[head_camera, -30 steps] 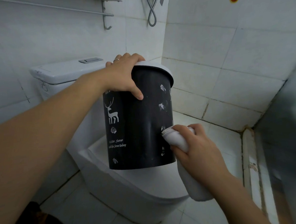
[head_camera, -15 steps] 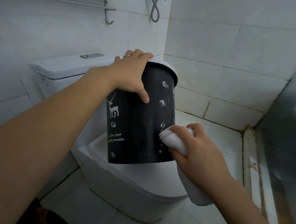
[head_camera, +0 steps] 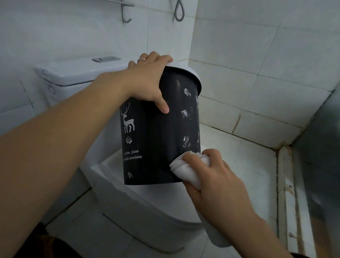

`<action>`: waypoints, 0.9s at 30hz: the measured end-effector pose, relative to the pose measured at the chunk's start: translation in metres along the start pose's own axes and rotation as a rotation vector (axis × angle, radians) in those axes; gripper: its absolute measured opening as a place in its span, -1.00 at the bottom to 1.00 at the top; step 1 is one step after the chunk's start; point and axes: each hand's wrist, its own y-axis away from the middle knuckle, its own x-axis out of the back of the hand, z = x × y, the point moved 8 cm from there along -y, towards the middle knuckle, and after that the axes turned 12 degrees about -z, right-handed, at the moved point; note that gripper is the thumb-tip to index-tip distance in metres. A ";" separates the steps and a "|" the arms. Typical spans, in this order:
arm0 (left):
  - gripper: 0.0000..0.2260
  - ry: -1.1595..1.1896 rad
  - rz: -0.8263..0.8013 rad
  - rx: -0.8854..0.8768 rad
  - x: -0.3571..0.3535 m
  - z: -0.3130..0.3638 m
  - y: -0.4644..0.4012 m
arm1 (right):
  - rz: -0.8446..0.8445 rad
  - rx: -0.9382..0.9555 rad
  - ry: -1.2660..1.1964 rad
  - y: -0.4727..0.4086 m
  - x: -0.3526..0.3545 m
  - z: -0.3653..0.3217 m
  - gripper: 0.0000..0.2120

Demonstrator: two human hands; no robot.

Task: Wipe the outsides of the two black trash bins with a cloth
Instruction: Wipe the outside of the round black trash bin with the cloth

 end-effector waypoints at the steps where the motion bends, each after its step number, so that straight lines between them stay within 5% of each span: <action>1: 0.18 0.000 0.001 0.004 0.000 -0.001 0.000 | 0.007 -0.013 -0.004 -0.001 0.001 0.005 -0.62; 27: 0.16 0.001 -0.004 0.021 -0.001 -0.008 0.000 | -0.014 -0.092 0.063 0.000 0.002 0.027 -0.62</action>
